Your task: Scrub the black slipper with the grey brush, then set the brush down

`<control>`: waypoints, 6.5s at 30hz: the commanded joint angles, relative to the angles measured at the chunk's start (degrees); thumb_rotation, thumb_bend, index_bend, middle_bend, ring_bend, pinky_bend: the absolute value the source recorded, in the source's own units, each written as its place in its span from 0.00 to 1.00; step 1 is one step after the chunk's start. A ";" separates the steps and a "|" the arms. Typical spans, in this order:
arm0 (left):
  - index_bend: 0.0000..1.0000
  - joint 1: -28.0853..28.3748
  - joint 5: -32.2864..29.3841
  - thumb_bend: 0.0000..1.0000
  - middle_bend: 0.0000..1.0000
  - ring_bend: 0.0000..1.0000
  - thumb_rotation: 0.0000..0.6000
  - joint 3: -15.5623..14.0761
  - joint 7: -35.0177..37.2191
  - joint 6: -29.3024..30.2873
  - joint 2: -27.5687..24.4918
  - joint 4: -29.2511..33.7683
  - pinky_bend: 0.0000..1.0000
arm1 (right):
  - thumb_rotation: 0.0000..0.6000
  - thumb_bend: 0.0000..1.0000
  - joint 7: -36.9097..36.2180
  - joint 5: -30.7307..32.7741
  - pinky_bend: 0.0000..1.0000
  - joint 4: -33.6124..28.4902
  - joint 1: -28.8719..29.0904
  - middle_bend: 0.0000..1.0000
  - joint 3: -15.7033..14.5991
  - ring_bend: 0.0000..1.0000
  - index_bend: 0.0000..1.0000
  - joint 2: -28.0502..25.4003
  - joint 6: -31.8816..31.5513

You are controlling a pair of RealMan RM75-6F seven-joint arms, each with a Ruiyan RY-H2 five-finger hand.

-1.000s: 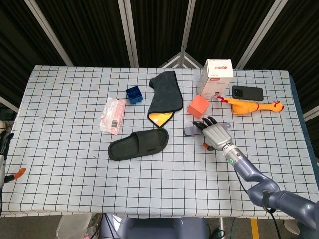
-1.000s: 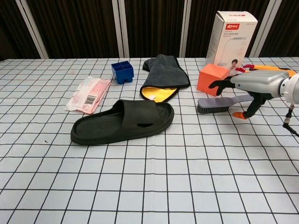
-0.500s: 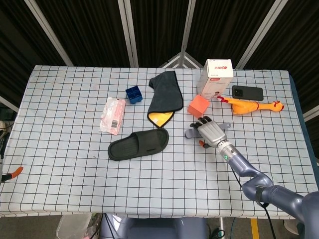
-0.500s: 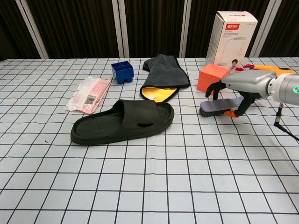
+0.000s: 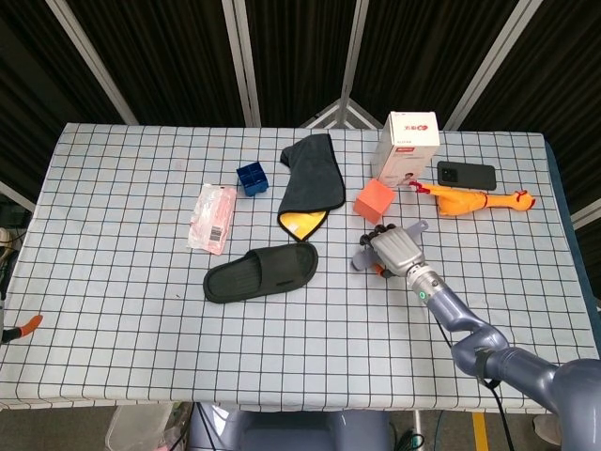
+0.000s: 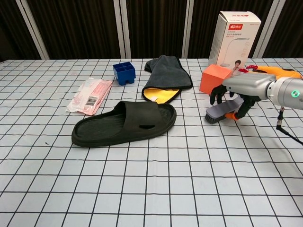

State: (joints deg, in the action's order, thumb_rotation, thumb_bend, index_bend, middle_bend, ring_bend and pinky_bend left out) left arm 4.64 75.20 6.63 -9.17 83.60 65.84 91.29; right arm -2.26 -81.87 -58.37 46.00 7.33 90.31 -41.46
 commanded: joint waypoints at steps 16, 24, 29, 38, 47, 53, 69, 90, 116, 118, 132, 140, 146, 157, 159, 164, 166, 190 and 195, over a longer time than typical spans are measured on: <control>0.00 -0.37 1.06 0.22 0.00 0.00 1.00 -0.42 -0.14 1.15 -0.19 0.63 0.05 | 1.00 0.43 0.20 -0.41 0.39 -0.90 -0.34 0.51 -0.51 0.35 0.50 -0.07 -3.37; 0.00 -0.30 1.04 0.22 0.00 0.00 1.00 -0.53 -0.31 0.98 -0.12 0.71 0.05 | 1.00 0.48 0.01 -0.59 0.41 -0.69 -0.26 0.57 -0.74 0.39 0.58 0.03 -4.36; 0.00 -0.21 1.33 0.22 0.00 0.00 1.00 -0.88 -0.32 0.64 -0.06 0.88 0.05 | 1.00 0.70 0.18 -1.25 0.42 -1.42 -0.36 0.63 -1.11 0.43 0.64 -0.75 -5.43; 0.00 1.93 5.21 0.42 0.00 0.00 1.00 -1.80 -0.51 -1.18 0.39 0.61 0.05 | 1.00 0.81 4.34 -1.65 0.44 -8.31 0.21 0.66 -1.37 0.44 0.67 -4.13 -5.75; 0.00 7.34 8.29 0.60 0.02 0.00 1.00 -0.25 0.69 -5.74 -0.06 -0.21 0.05 | 1.00 0.81 11.30 1.16 0.44 -15.09 1.84 0.66 0.84 0.44 0.67 -4.74 -5.42; 0.03 13.25 7.07 0.60 0.06 0.00 1.00 1.05 1.44 -14.36 -0.35 -1.06 0.08 | 1.00 0.81 14.88 3.37 0.44 -16.91 3.35 0.66 2.20 0.45 0.67 -4.34 -4.48; 0.06 25.38 5.66 0.62 0.09 0.03 1.00 1.00 4.97 -31.28 5.49 -8.18 0.11 | 1.00 0.81 17.05 6.71 0.44 -14.78 4.76 0.66 3.42 0.46 0.68 -0.11 -5.46; 0.06 35.25 18.68 0.58 0.08 0.02 1.00 -5.23 18.64 -35.79 13.95 -13.42 0.11 | 1.00 0.81 16.73 7.03 0.44 -14.09 5.41 0.66 3.25 0.46 0.67 0.27 -6.21; 0.08 38.25 15.84 0.58 0.10 0.03 1.00 -8.37 16.04 -39.23 18.42 -16.78 0.12 | 1.00 0.84 22.24 8.85 0.44 -18.18 7.36 0.66 4.27 0.46 0.69 3.70 -8.13; 0.08 38.27 15.58 0.58 0.10 0.03 1.00 -8.38 15.64 -39.11 18.36 -16.63 0.12 | 1.00 0.85 23.47 9.15 0.44 -18.39 7.68 0.67 4.52 0.46 0.69 4.58 -8.60; 0.08 38.50 14.36 0.62 0.10 0.03 1.00 -8.76 14.24 -38.53 17.37 -15.03 0.12 | 1.00 0.86 31.59 13.91 0.44 -16.58 9.51 0.67 5.55 0.46 0.70 10.40 -9.48; 0.08 38.61 13.97 0.62 0.10 0.02 1.00 -9.22 13.89 -38.55 17.09 -14.57 0.12 | 1.00 0.86 34.41 15.02 0.44 -15.16 10.30 0.67 5.70 0.46 0.70 11.94 -10.11; 0.08 38.56 13.44 0.62 0.10 0.03 1.00 -9.53 13.26 -38.68 16.60 -14.09 0.12 | 1.00 0.86 34.90 15.69 0.44 -13.95 9.91 0.67 4.94 0.46 0.70 11.54 -9.78; 0.08 38.26 11.72 0.62 0.10 0.03 1.00 -9.40 11.45 -38.79 16.56 -13.92 0.12 | 1.00 0.87 33.94 16.23 0.44 -14.17 9.09 0.67 4.35 0.46 0.70 10.25 -9.45; 0.08 38.33 11.55 0.62 0.10 0.03 1.00 -9.31 11.32 -38.87 16.69 -13.82 0.12 | 1.00 0.87 34.03 16.05 0.44 -14.80 9.31 0.67 4.56 0.46 0.70 10.27 -9.62; 0.08 38.56 11.36 0.62 0.10 0.03 1.00 -9.13 11.05 -38.93 17.04 -13.67 0.12 | 1.00 0.87 34.72 14.97 0.44 -17.63 9.89 0.67 4.71 0.46 0.70 10.16 -10.25; 0.08 38.59 11.34 0.62 0.10 0.03 1.00 -9.16 10.98 -38.92 17.15 -13.66 0.12 | 1.00 0.87 35.40 14.59 0.44 -18.78 10.14 0.67 4.63 0.46 0.70 10.22 -10.53; 0.08 38.14 10.95 0.62 0.10 0.03 1.00 -9.60 10.16 -38.13 16.31 -12.89 0.12 | 1.00 0.87 34.96 16.25 0.44 -15.44 10.04 0.67 3.99 0.46 0.70 11.29 -9.84; 0.08 38.00 10.66 0.62 0.10 0.02 1.00 -9.60 9.55 -38.01 16.17 -12.94 0.12 | 1.00 0.87 34.75 16.26 0.44 -14.85 9.41 0.67 3.20 0.46 0.70 10.45 -9.60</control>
State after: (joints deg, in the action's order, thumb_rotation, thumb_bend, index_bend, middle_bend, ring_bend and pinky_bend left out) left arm 42.67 85.91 -2.97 0.44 45.58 82.02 78.38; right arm 32.50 -65.63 -73.31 55.50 10.62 100.85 -51.12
